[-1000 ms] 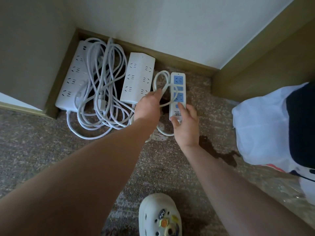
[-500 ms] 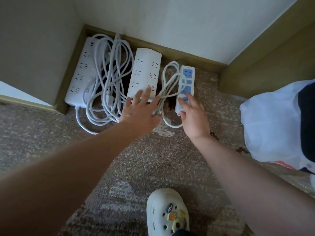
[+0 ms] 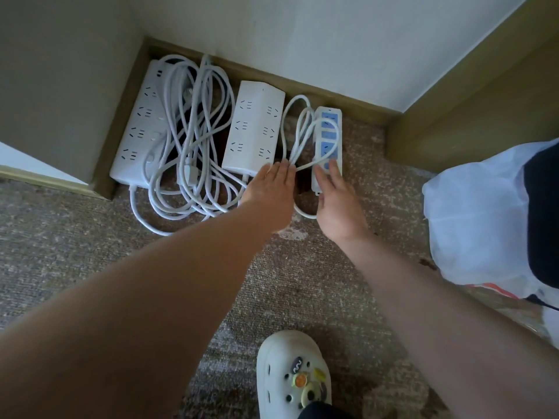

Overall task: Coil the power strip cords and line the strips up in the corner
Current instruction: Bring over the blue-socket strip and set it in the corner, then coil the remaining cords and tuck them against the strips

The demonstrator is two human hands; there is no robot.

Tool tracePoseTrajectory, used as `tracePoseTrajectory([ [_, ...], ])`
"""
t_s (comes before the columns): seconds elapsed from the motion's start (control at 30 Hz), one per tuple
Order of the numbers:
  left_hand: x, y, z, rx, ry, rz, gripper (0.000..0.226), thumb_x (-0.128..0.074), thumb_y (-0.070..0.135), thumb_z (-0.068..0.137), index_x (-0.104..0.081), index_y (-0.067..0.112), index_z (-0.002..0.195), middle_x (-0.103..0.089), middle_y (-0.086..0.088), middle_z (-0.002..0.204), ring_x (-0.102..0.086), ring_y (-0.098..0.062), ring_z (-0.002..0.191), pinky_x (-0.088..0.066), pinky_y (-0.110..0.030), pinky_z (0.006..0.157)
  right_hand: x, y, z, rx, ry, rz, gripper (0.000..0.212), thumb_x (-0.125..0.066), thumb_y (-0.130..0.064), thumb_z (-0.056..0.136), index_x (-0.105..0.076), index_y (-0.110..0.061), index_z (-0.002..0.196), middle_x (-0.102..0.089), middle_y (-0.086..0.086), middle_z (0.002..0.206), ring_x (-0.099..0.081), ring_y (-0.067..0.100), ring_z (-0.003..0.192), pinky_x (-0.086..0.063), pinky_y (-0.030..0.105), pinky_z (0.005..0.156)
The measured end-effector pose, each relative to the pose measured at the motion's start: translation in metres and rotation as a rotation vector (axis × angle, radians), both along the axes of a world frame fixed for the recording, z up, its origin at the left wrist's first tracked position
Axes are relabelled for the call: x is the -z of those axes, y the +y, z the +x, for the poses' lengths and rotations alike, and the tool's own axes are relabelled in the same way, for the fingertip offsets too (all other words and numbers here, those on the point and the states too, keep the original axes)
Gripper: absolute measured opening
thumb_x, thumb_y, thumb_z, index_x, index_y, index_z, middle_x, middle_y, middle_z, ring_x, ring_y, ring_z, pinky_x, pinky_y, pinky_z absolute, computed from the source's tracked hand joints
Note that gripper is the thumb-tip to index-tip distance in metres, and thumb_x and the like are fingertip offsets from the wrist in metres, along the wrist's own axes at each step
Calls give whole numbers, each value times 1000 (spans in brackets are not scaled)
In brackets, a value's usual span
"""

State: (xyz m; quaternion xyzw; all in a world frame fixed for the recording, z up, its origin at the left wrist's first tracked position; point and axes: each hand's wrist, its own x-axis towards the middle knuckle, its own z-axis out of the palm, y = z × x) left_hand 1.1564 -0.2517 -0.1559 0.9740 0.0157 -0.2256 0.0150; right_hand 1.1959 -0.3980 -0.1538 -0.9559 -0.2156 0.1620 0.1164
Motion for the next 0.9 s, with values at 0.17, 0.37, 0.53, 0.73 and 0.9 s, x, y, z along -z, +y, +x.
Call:
tracePoseTrajectory([
  [0.17,-20,16,3,-54,40,-125,68,-19,46,101,6,9,153,6,-11,161,11,-26,147,4,-44,119,-20,9,6,46,-75,32,59,-48,-3,93,-40,-19,149,-36,6,157,-40,37,133,-35,44,112],
  [0.37,-46,74,-113,-178,-168,-363,55,-28,35,102,-19,14,153,-14,-5,161,-7,-20,148,-6,-36,118,-52,62,-54,-67,-181,375,27,-55,6,86,-71,-7,104,-62,7,108,-54,27,106,-43,31,90],
  [0.53,-90,168,-275,-391,-141,-300,44,-44,7,95,-49,12,139,-50,-7,143,-34,-24,139,-29,-37,114,-105,153,-131,-421,-45,537,23,-54,12,83,-72,-2,88,-68,10,89,-62,28,87,-47,32,72],
  [0.73,-139,240,-497,-1147,-122,-163,37,-47,14,93,-60,17,127,-60,-9,128,-54,-30,120,-43,-38,99,-153,287,-287,-899,207,387,24,-54,0,90,-73,-11,100,-68,7,101,-60,30,99,-44,32,72],
  [0.9,-136,249,-644,-1559,-44,-149,32,-47,8,84,-63,9,112,-62,-20,112,-59,-38,105,-48,-40,88,-149,375,-432,-1154,351,132,39,-46,-12,95,-59,-20,131,-57,8,129,-51,31,122,-46,41,95],
])
